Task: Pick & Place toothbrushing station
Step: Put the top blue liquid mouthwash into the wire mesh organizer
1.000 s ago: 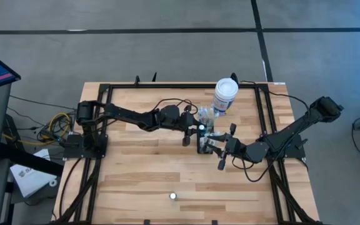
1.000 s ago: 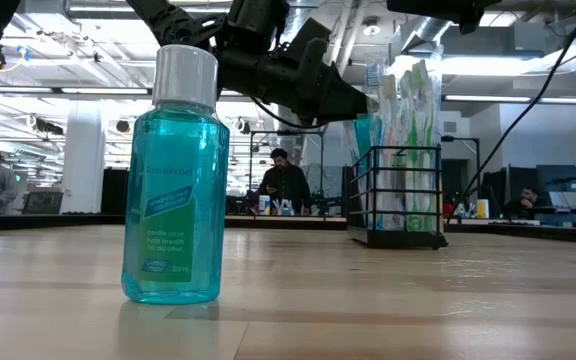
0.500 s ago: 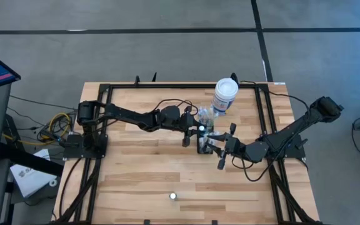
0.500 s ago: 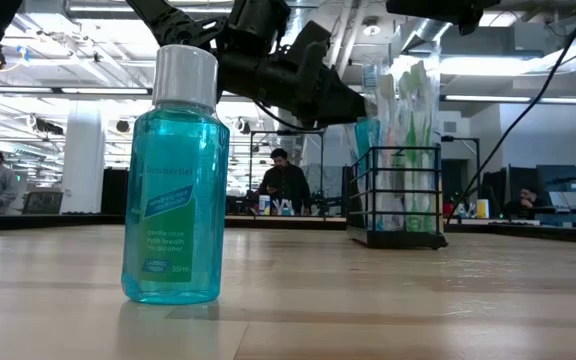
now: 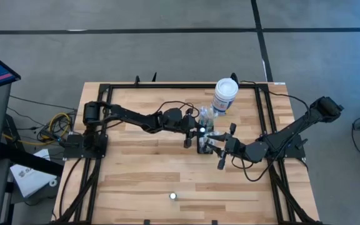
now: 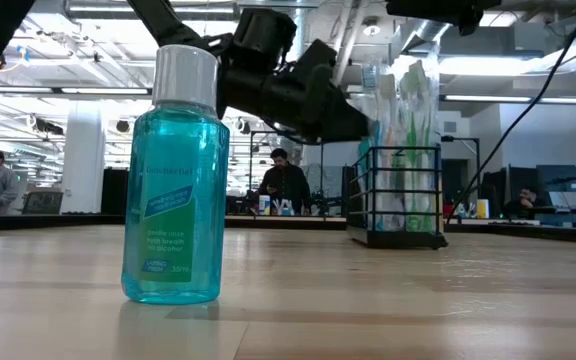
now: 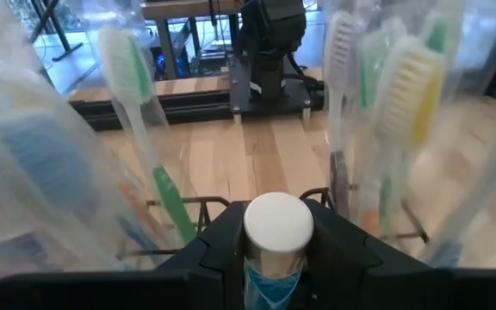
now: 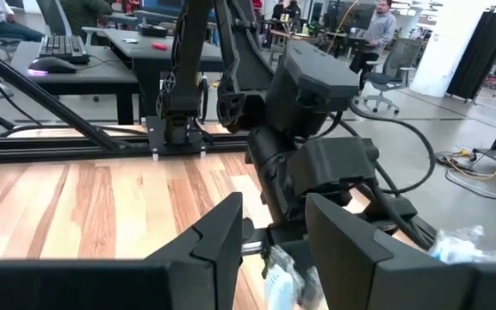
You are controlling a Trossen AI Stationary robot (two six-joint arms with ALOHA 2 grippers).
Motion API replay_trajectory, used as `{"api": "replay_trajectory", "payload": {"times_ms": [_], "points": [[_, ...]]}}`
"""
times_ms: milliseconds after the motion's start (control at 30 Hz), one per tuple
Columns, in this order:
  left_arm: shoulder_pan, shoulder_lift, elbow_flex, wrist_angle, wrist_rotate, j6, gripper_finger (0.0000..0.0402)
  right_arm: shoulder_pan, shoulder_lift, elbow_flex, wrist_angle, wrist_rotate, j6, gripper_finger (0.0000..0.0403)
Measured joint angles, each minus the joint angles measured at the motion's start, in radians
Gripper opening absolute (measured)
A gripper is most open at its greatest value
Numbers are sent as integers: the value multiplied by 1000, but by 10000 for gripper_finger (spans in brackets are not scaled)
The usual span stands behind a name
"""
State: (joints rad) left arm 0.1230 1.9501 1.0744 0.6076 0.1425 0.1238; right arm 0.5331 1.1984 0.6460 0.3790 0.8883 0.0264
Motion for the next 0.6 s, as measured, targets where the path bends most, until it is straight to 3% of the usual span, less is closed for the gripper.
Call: {"api": "replay_trajectory", "payload": {"times_ms": [600], "points": [[0,9,3,3,1,-10,90,0,0,0,-5,0,0,120]]}}
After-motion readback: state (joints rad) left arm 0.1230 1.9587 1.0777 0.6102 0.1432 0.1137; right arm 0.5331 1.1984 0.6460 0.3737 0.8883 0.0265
